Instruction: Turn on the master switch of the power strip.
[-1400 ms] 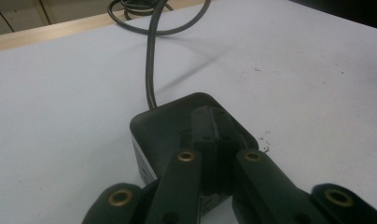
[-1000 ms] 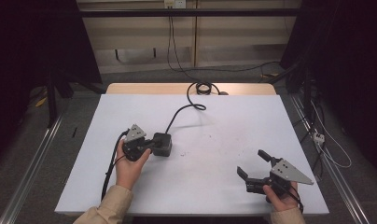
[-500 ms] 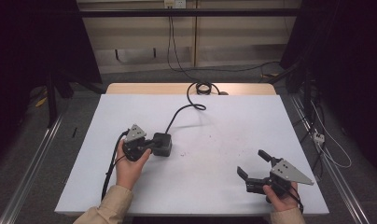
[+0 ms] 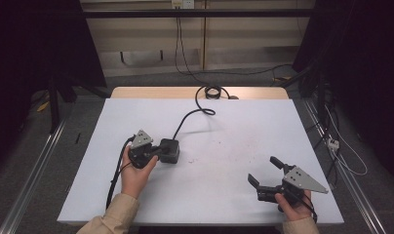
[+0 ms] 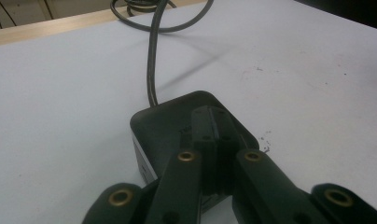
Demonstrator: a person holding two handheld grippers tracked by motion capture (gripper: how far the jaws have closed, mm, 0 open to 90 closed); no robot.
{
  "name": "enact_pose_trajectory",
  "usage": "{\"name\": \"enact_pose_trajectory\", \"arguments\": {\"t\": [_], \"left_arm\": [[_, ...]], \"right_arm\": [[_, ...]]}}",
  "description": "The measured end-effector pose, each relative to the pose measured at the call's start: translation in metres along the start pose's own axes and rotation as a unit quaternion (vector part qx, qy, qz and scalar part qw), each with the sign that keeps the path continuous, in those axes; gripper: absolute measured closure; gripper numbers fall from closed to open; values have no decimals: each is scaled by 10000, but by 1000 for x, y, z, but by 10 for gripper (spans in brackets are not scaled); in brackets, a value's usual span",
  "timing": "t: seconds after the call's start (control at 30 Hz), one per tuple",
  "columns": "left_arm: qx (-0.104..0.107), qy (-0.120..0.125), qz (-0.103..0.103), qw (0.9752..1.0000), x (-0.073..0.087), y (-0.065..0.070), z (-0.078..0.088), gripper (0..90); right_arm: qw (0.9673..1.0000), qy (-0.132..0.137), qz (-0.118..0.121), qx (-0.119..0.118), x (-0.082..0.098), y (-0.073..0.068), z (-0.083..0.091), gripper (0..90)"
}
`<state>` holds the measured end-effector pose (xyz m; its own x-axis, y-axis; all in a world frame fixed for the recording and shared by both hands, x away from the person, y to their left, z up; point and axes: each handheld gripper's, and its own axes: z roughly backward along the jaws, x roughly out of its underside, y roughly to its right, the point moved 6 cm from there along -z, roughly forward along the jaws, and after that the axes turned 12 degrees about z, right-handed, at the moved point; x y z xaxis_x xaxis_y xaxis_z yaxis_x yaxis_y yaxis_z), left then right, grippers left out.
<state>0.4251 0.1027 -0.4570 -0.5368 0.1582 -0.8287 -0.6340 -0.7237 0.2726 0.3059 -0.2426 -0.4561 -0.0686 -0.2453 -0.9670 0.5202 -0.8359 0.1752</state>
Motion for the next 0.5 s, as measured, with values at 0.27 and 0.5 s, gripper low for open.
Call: {"name": "enact_pose_trajectory", "arguments": {"t": [0.27,0.5], "left_arm": [[-64,-18,-40,10000,1,1,0,900],[-85,-12,-61,9999,0,2,0,900]], "right_arm": [[10000,9,-7,12,0,1,0,23],[10000,4,-16,21,0,1,0,23]]}}
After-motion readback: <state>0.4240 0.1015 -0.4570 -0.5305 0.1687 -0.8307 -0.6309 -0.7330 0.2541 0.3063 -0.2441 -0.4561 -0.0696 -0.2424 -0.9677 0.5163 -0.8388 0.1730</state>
